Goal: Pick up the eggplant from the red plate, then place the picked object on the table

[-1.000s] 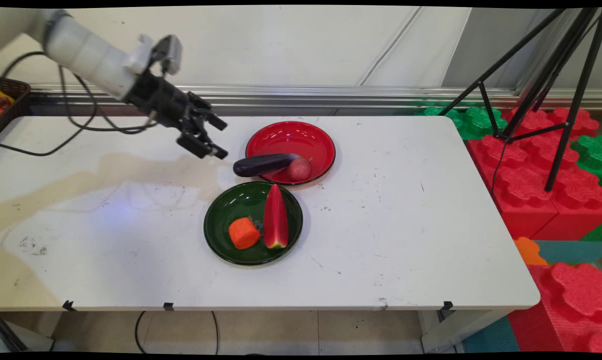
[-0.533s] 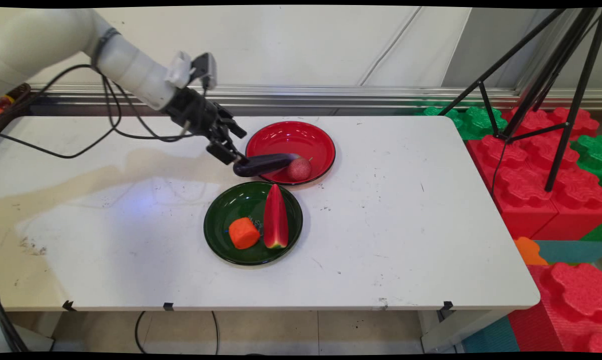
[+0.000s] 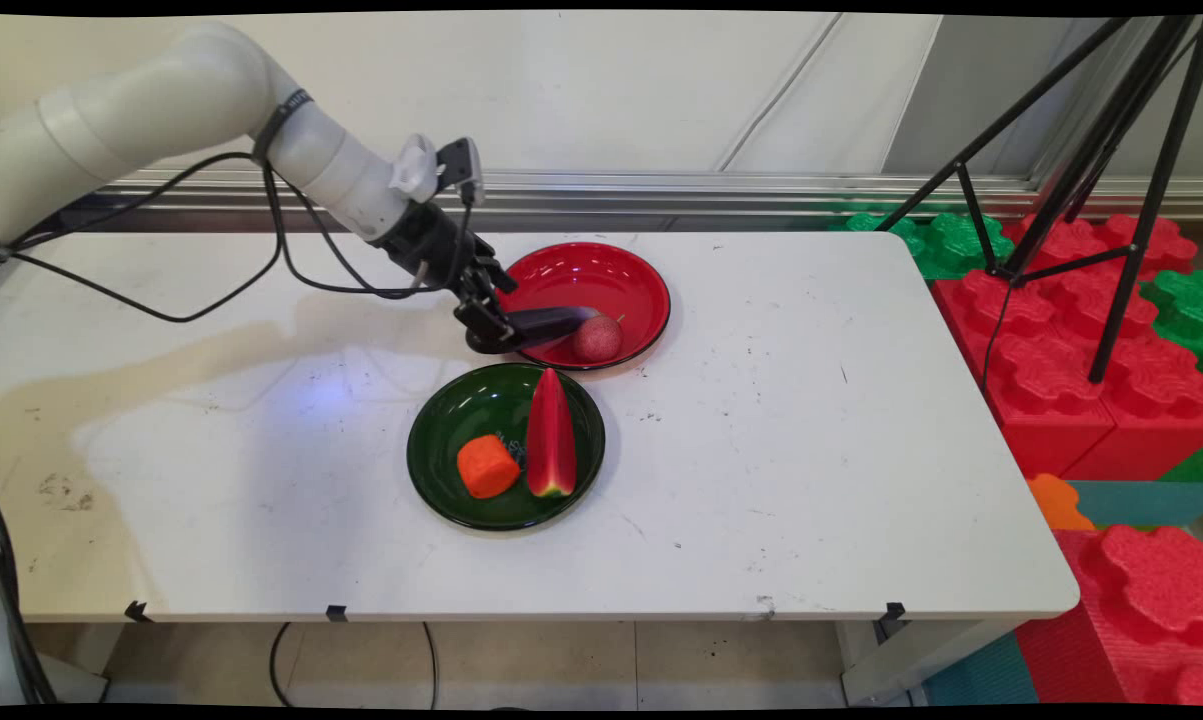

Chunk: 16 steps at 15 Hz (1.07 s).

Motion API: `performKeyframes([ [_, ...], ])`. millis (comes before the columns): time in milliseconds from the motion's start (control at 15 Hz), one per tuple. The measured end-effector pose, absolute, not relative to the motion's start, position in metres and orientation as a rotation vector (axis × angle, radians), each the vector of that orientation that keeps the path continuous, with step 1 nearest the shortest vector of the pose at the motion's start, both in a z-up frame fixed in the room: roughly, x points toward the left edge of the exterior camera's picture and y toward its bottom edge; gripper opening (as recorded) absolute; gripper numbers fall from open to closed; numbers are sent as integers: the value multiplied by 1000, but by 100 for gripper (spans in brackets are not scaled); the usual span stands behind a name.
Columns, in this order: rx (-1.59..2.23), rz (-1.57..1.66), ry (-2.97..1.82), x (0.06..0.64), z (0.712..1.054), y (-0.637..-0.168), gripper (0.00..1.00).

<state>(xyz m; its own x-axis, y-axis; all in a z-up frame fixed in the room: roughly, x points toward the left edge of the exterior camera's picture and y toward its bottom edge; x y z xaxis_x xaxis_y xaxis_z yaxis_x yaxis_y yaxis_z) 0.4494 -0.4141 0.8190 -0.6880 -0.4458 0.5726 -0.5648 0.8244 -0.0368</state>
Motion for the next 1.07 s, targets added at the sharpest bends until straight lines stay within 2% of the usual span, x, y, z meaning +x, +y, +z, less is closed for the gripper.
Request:
performKeyframes([
  [600, 759, 270, -2460, 439, 802, -430, 100],
  [667, 760, 270, -2460, 437, 801, -432, 0],
  [1067, 763, 278, -2457, 436, 801, -438, 0],
])
